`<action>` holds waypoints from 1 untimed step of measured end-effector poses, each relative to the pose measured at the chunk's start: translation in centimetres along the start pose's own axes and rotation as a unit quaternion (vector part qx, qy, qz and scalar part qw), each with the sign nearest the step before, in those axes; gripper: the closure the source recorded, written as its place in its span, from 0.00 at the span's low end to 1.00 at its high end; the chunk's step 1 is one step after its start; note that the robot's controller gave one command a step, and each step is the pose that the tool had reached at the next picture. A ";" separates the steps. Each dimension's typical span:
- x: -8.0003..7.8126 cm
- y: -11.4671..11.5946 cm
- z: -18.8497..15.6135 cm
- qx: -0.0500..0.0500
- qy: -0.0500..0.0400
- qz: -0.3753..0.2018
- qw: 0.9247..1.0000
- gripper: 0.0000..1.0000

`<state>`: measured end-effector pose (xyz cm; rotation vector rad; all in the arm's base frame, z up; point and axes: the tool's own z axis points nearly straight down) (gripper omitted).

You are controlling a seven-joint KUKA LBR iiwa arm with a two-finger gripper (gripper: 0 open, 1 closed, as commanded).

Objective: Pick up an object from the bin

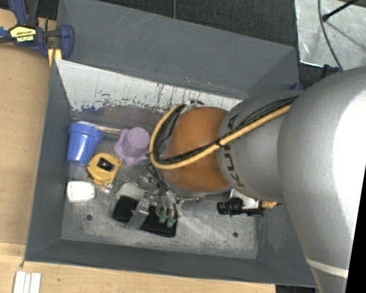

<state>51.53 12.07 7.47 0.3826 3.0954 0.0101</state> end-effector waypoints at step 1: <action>-1.0 -0.3 -15.7 0.004 0.009 -0.020 1.000 1.00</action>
Offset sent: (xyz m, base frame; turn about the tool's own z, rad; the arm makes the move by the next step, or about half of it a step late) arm 0.0000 0.0000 0.0000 0.0000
